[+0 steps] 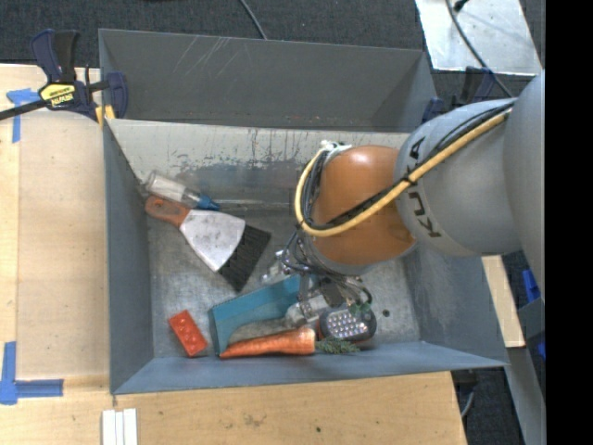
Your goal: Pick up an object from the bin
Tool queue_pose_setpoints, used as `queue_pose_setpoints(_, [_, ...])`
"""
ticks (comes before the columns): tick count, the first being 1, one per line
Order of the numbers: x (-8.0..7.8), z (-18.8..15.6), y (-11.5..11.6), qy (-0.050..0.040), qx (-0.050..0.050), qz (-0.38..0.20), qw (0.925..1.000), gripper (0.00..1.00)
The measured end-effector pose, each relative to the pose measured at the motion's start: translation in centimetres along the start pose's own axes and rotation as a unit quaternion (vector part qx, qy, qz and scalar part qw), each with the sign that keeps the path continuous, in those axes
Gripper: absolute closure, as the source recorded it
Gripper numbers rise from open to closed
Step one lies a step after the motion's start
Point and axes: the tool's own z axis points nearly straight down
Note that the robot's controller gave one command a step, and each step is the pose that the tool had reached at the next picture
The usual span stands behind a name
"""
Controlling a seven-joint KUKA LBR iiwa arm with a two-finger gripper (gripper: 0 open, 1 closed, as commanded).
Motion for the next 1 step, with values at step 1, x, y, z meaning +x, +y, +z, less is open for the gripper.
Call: queue_pose_setpoints(1, [0.0,0.0,0.0,0.0,0.0,0.0,1.0,1.0])
